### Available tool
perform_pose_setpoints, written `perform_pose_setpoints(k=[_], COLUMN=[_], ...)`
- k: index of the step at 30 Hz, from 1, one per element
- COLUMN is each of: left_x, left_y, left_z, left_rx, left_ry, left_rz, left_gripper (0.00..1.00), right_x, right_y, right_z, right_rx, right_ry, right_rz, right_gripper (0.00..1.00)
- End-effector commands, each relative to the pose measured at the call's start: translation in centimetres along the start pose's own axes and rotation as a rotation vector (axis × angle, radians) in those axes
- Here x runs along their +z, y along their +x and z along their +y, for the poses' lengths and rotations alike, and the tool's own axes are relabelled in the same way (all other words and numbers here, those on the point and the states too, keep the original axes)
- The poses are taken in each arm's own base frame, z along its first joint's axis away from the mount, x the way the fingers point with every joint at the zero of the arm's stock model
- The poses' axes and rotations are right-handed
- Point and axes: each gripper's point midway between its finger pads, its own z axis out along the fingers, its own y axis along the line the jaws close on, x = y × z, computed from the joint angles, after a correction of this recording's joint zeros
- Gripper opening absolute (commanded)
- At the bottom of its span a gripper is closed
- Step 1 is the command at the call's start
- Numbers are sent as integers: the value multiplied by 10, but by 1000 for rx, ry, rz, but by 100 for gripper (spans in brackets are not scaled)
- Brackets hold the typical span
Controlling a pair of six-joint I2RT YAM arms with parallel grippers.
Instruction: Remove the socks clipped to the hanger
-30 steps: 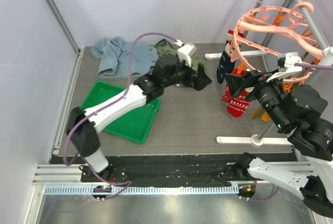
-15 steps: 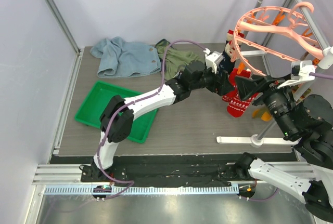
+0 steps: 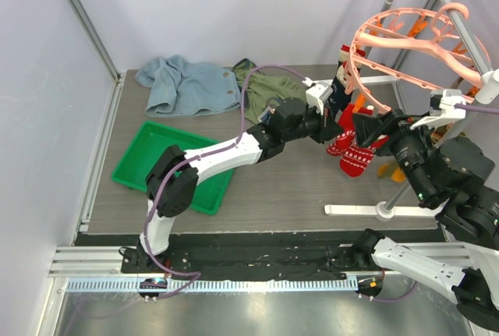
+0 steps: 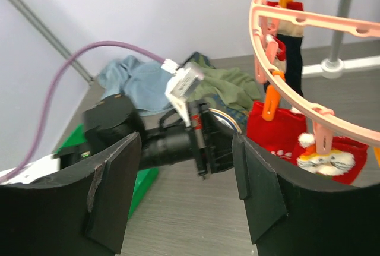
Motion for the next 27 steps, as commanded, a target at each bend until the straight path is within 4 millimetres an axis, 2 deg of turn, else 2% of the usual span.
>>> perform_pose_setpoints(k=[1, 2, 4, 5, 6, 8, 9, 16, 23, 25, 27], left_x=[-32, -38, -42, -47, -49, -55, -55, -64, -65, -65, -65], left_y=[-50, -47, -43, -42, -37, -40, -37, -31, -22, -23, -24], left_z=[-44, -44, -46, -47, -56, -53, -60, -76, -91, -90, -93], left_rx=[115, 125, 129, 133, 143, 170, 178, 264, 312, 308, 301], left_ry=[-10, -30, -60, -69, -58, -122, -122, -216, -257, -258, -250], left_rz=[-156, -157, -162, -166, -162, -209, -215, -291, -318, -318, -316], left_gripper=[0, 0, 0, 0, 0, 0, 0, 0, 0, 0, 0], right_x=[15, 15, 22, 21, 22, 25, 26, 37, 48, 49, 44], right_y=[4, 0, 7, 2, 2, -1, -2, 0, 18, 25, 24], right_z=[-14, -20, -25, -28, -29, -30, -33, -47, -56, -58, -57], right_rx=[2, 8, 7, 12, 13, 36, 33, 15, -56, -66, -45], right_ry=[146, 194, 252, 277, 295, 318, 343, 508, 596, 595, 574], right_rz=[23, 11, 35, 22, 23, 10, 2, -18, -3, 15, 13], right_gripper=[70, 70, 70, 68, 67, 65, 64, 60, 56, 54, 53])
